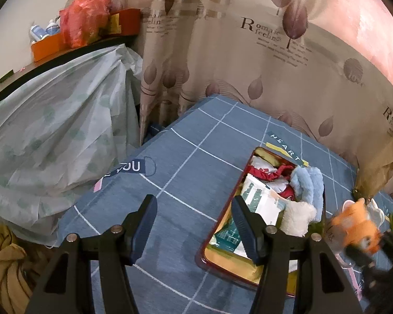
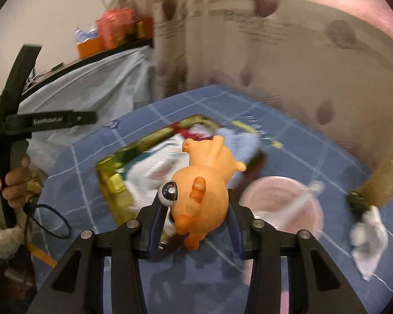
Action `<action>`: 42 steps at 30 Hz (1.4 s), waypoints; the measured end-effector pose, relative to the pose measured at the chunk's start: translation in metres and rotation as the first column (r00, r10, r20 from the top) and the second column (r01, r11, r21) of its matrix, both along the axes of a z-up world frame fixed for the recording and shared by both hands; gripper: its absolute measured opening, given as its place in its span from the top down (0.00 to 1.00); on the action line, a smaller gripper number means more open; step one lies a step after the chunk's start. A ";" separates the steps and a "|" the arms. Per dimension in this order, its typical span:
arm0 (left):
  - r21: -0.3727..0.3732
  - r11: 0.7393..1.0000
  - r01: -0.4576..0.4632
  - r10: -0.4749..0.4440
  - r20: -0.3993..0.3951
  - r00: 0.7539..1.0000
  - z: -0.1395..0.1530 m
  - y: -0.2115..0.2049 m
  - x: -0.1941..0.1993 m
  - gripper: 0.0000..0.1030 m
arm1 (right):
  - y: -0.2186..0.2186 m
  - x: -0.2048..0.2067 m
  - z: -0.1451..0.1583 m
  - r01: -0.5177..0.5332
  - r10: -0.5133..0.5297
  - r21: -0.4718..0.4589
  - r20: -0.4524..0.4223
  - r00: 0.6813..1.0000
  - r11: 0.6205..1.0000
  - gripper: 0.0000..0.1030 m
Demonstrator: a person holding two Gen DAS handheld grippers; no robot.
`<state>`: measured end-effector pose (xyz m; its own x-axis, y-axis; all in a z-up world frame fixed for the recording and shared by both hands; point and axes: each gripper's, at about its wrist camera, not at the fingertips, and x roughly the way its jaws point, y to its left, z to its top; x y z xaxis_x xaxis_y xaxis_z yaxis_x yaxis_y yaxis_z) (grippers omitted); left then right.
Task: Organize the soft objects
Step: 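Carry the orange toy with the right gripper into the tray and release, then grasp the white mesh sock with the right gripper while the left moves back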
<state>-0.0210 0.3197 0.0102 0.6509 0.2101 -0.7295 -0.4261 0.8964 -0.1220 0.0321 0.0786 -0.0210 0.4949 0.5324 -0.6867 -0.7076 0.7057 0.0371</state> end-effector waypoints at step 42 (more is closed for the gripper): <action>-0.019 1.000 0.009 -0.010 -0.036 0.999 -0.015 -0.005 0.008 0.41 | -0.004 0.003 0.016 0.050 -0.053 0.044 0.069 0.996 0.998 0.28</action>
